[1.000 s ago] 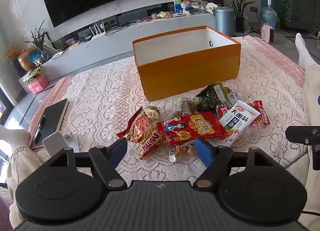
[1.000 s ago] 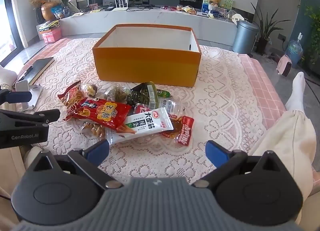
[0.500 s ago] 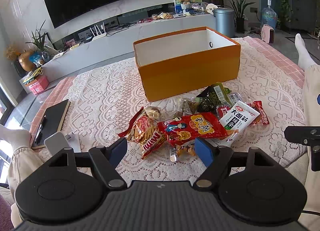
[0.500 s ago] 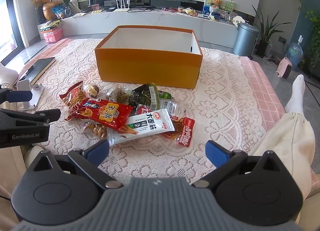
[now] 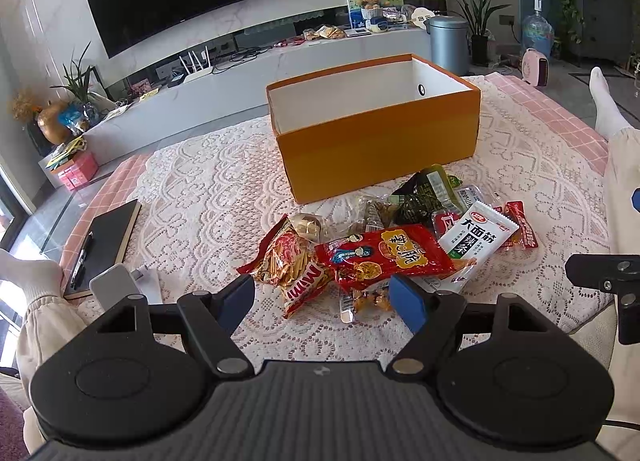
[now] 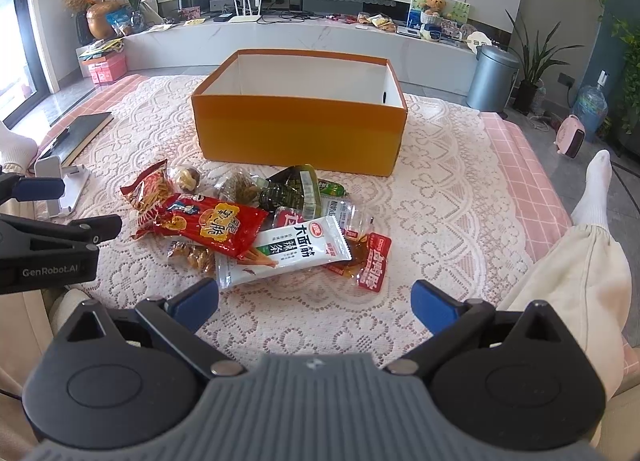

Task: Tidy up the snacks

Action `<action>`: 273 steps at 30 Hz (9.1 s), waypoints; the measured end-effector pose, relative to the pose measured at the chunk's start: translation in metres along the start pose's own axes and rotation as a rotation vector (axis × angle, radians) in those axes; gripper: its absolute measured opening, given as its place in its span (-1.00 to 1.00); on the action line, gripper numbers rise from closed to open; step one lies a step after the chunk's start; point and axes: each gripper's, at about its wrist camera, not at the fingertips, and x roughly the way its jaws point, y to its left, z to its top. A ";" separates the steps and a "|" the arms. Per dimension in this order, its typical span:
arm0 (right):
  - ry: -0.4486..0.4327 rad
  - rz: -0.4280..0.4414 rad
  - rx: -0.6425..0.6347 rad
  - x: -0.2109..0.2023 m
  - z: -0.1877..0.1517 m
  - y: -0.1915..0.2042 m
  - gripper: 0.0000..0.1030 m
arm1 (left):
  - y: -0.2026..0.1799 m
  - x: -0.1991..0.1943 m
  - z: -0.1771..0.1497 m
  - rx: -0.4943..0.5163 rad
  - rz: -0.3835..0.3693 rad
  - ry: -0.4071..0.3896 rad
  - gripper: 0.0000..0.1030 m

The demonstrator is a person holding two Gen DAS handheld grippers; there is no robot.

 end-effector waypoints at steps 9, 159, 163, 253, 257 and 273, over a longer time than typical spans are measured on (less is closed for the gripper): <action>0.001 0.000 -0.003 0.000 0.000 0.001 0.93 | 0.000 0.000 0.000 0.002 0.000 -0.001 0.75; -0.356 0.289 0.159 0.103 0.211 -0.043 -0.90 | 0.038 0.100 0.163 -0.030 -0.173 -0.230 -0.50; -0.316 0.292 0.180 0.138 0.233 -0.040 -0.90 | 0.032 0.132 0.168 -0.006 -0.142 -0.170 -0.50; -0.225 0.171 0.028 0.072 0.082 -0.016 0.14 | 0.068 0.052 0.036 -0.304 -0.104 0.107 0.52; -0.218 0.110 -0.051 0.089 0.052 -0.008 0.15 | 0.074 0.069 0.016 -0.374 -0.091 0.177 0.52; -0.065 0.037 -0.212 0.162 -0.002 0.002 0.37 | 0.074 0.110 -0.006 -0.454 -0.054 0.231 0.64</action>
